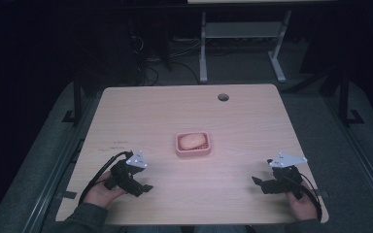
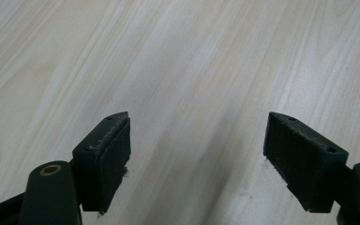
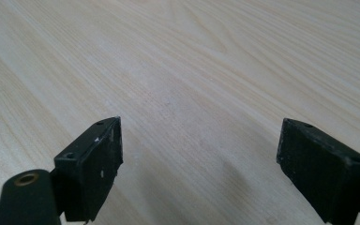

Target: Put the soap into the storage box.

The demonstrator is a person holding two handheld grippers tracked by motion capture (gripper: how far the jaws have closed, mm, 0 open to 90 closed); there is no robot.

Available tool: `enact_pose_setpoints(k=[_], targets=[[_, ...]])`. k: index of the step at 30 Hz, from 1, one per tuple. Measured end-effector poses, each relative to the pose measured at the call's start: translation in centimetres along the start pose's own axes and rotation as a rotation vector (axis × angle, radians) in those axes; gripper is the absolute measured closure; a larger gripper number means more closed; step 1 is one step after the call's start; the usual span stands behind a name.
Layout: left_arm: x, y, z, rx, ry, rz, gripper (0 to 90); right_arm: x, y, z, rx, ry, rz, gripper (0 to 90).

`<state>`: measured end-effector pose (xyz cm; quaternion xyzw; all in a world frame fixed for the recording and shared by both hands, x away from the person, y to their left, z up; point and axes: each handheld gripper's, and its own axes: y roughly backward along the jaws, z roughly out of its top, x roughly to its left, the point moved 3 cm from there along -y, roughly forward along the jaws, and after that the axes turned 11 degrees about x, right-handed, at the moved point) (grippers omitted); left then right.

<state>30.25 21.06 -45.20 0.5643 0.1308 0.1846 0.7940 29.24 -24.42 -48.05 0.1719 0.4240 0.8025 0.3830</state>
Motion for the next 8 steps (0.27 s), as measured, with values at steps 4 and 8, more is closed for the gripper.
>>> enact_pose_setpoints(k=[4, 8], targets=[[-0.34, 0.12, -0.73, -0.009, 0.016, 0.006, 23.1, 0.02, 0.21, -0.07, -0.008, 0.000, -0.002, 14.2], [-0.75, 0.02, -1.10, -0.008, 0.017, 0.011, 22.9, 0.05, 0.34, -0.13, -0.014, 0.003, -0.002, 14.1]])
